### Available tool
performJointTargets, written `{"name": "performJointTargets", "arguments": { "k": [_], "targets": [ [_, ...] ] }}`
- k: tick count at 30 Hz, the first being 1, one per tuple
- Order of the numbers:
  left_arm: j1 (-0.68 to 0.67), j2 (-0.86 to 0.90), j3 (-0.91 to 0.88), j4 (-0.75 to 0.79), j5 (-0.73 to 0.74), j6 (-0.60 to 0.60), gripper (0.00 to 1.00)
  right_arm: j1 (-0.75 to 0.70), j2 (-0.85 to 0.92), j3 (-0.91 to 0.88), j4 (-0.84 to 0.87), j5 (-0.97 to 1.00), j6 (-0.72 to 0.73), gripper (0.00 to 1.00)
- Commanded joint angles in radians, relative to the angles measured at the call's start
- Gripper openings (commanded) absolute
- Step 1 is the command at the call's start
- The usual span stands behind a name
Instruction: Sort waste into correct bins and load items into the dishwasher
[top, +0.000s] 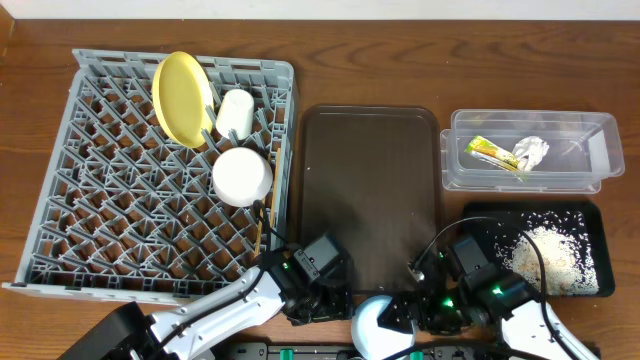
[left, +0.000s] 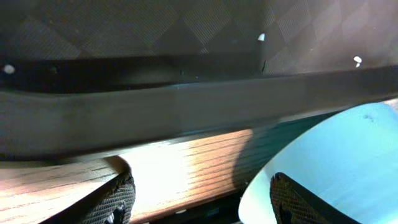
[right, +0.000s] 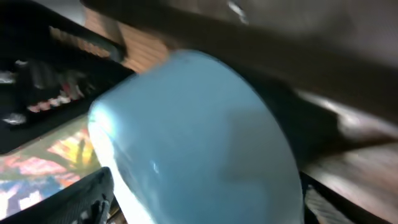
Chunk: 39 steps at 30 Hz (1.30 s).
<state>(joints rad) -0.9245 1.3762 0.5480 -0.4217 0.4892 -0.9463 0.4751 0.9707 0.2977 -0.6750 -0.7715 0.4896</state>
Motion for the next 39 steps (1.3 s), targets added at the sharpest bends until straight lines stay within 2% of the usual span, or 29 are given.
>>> {"name": "performJointTargets", "arguments": {
  "k": [1,6,10,15,18,20,27,28,29,35,39],
  "targets": [
    [-0.001,-0.007,-0.003,-0.002,0.018,-0.002,0.71,-0.002,-0.010,0.001,0.045,-0.133,-0.043,0.78],
    [-0.001,-0.007,-0.003,-0.002,0.023,-0.002,0.70,-0.002,-0.045,0.002,0.086,-0.170,-0.042,0.64],
    [0.000,-0.007,-0.003,-0.002,0.022,-0.002,0.70,-0.002,-0.074,0.003,0.090,-0.179,-0.033,0.57],
    [0.000,-0.007,-0.003,0.005,0.022,-0.002,0.70,-0.003,-0.096,0.029,0.100,-0.180,-0.023,0.40],
    [0.000,-0.007,-0.003,0.005,0.016,-0.002,0.70,-0.003,-0.097,0.044,0.100,-0.192,-0.023,0.22],
    [0.000,-0.007,-0.003,0.005,0.008,-0.002,0.70,-0.003,-0.097,0.045,0.099,-0.200,-0.023,0.18],
    [-0.001,-0.021,0.009,-0.001,-0.032,-0.002,0.71,-0.003,-0.097,0.046,0.109,-0.201,-0.024,0.13],
    [0.000,-0.031,0.015,-0.011,-0.043,-0.002,0.70,-0.003,-0.097,0.047,0.118,-0.201,-0.023,0.15],
    [-0.001,-0.044,0.023,-0.026,-0.060,-0.002,0.70,-0.003,-0.097,0.050,0.125,-0.201,-0.023,0.23],
    [0.000,-0.193,0.113,-0.167,-0.242,0.004,0.71,-0.003,-0.097,0.161,0.134,-0.090,-0.037,0.34],
    [0.013,-0.298,0.265,-0.320,-0.340,0.055,0.71,-0.003,-0.079,0.369,-0.009,0.166,-0.093,0.42]
  ]
}}
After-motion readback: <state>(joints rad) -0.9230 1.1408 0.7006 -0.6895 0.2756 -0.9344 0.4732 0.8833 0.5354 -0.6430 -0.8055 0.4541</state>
